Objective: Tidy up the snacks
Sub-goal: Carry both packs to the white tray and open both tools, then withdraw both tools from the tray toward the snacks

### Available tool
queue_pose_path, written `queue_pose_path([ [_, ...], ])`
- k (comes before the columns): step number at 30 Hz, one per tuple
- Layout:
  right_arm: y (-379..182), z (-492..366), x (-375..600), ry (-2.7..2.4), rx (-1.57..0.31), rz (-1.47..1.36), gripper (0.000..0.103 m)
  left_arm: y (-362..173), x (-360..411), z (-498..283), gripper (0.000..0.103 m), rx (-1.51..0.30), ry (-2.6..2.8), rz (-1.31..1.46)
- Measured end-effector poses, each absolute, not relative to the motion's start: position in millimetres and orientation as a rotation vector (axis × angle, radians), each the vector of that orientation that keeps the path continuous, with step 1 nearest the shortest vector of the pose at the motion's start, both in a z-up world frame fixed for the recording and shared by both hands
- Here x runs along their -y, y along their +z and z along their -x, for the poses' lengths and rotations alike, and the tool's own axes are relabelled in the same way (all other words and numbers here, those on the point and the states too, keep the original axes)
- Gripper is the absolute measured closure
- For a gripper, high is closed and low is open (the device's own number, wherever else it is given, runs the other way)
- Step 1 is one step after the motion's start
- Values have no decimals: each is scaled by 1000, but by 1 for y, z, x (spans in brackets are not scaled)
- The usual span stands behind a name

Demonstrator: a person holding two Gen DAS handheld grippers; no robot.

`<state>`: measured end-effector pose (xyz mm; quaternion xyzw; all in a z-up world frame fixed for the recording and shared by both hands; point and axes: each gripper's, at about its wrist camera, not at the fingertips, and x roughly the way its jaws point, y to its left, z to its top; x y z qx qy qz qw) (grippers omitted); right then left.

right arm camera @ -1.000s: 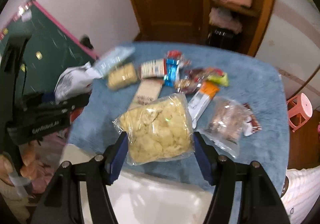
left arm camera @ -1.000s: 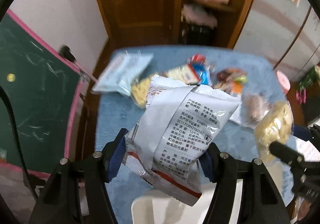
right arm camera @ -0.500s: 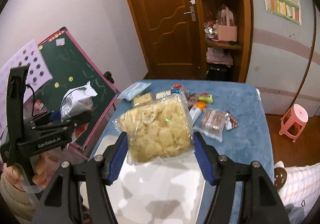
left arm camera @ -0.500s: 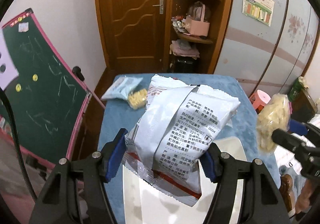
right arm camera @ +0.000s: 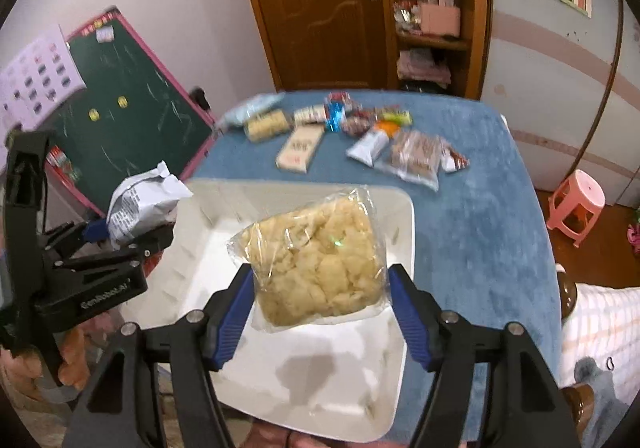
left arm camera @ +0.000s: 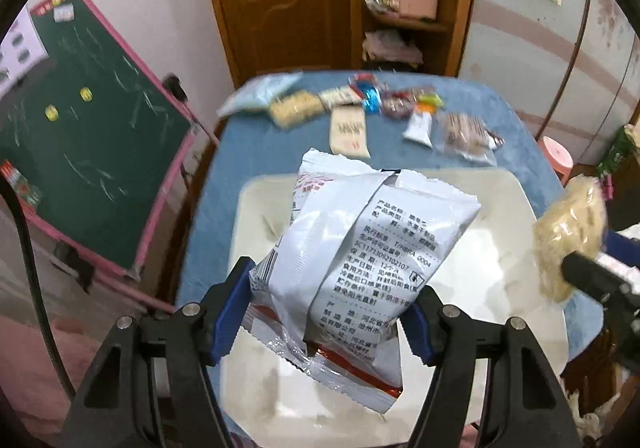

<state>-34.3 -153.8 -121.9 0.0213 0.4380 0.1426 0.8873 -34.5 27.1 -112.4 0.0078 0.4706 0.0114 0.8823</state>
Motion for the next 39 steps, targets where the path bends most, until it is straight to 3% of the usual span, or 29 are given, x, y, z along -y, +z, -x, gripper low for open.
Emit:
queue_pose_path([
  [3,-136,37,151,295,-940,-35,30,-122,-27,33,15,-1009,1,22],
  [5,-141,37,148,292,-951,-25,25,-124,-29,30,10,-1017,-17,37],
  [9,-142,38,149,289,-956,-45,20,-129,-27,30,9,-1033,-46,46],
  [27,-126,37,161,239,-850,-89,20,-130,-30,24,9,-1049,-56,131],
  [39,-118,43,181,263,-757,-110,20,-109,9,10,9,-1013,-70,51],
])
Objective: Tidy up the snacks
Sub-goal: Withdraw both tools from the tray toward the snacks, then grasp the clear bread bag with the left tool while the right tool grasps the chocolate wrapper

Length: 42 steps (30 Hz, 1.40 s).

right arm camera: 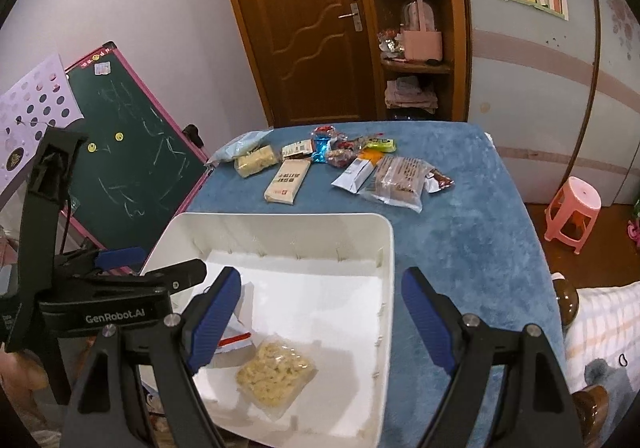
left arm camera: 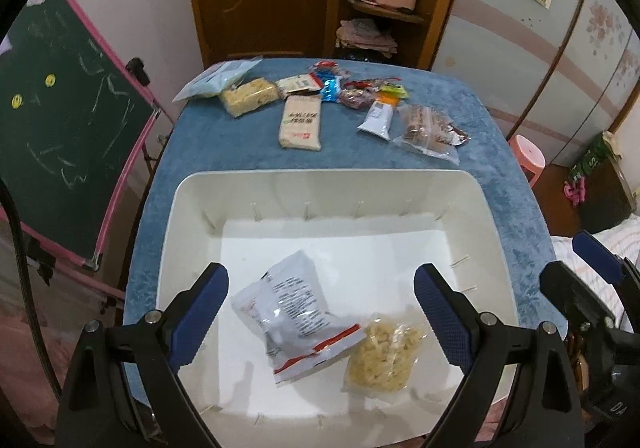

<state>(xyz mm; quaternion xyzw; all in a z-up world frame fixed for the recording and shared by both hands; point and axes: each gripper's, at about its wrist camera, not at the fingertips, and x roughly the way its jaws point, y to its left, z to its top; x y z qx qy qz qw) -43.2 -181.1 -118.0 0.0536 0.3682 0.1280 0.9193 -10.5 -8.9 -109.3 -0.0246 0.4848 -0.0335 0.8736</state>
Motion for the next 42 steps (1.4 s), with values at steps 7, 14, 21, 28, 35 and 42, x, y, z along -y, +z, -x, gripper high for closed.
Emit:
queue_pose_path([
  [7,-109,36,206,241,-728,-78,20,-90,44,-1,9,-976,-95,13],
  [14,-81,19,251,200,-657,-133,20,-49,78,-24,10,-895,-111,-39],
  [21,-41,-11,274,140,-592,-75,20,-10,107,-66,10,-878,-186,-47],
  [28,-19,-54,296,73,-573,-10,20,23,137,-113,10,-825,-222,-100],
  [35,-26,-108,315,35,-621,-12,20,28,162,-168,10,-787,-188,-143],
  [42,-71,-174,339,34,-762,-33,20,-31,184,-232,10,-894,-173,-172],
])
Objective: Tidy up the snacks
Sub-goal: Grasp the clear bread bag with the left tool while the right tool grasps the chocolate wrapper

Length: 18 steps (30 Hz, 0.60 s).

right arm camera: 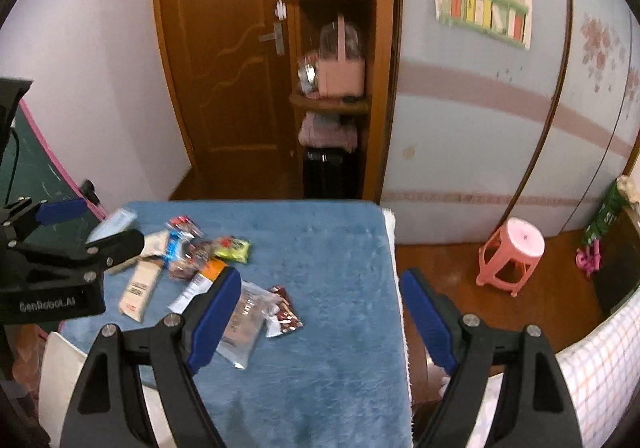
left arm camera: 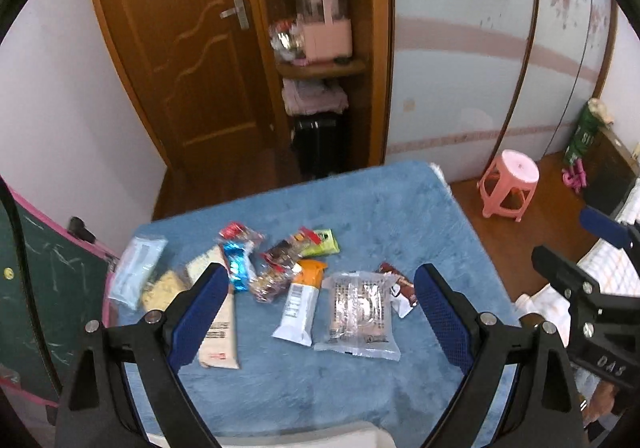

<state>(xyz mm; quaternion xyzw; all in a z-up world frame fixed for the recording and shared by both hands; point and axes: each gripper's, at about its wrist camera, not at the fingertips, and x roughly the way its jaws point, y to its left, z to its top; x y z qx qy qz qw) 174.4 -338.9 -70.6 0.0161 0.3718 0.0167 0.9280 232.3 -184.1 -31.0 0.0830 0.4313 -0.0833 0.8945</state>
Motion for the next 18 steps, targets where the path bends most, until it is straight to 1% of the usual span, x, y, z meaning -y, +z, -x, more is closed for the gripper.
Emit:
queue_pose_path([
  [8,-159,-239,349,65,-983,-87,20,-134,193,-281,10,-1145,-197,-132],
  [14,-202,-266,351,56,-1083,-122,20,-193,206,-296,10,-1285,-210,-115],
  [18,-219,-275,357,60,-1125,-163,23,-225,219,-301,10,-1364,-190,-146],
])
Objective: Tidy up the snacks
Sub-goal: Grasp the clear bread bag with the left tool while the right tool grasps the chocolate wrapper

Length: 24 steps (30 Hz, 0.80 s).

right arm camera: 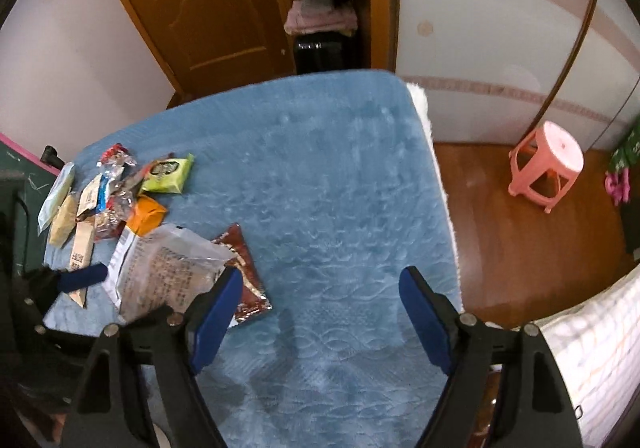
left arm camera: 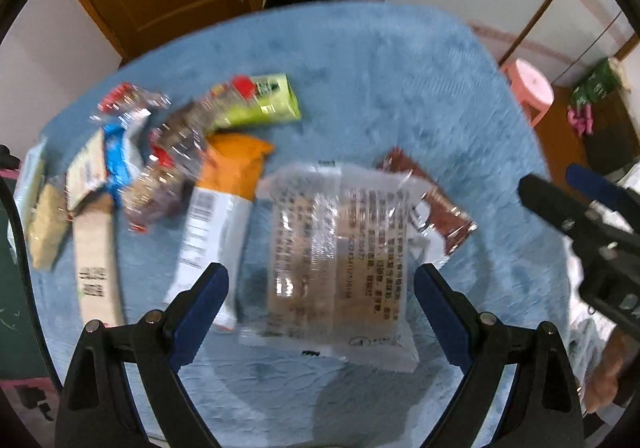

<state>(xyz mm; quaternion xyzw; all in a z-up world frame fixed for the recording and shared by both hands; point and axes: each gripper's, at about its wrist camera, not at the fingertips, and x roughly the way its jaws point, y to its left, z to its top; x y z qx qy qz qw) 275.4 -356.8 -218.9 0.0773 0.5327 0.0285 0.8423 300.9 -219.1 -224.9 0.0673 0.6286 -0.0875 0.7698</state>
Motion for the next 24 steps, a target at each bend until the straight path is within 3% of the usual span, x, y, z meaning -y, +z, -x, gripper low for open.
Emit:
queue_pose_path([
  [8,-237,-286,354,88,-1169,-179,24,-261,223,-315,10,-1474,-173,-109],
  [10,-241,-290,348,98,-1179,-178,24,-266,223,-315,13,-1486,-179,-110],
  [15,-251,-298,333,141,-1214,-194,30,-255,225,-310,34,-1441,-200,-133],
  [24,-269,-307,305,191,-1278,-172,33,-221,199,-300,38,-1394,-134,-113],
])
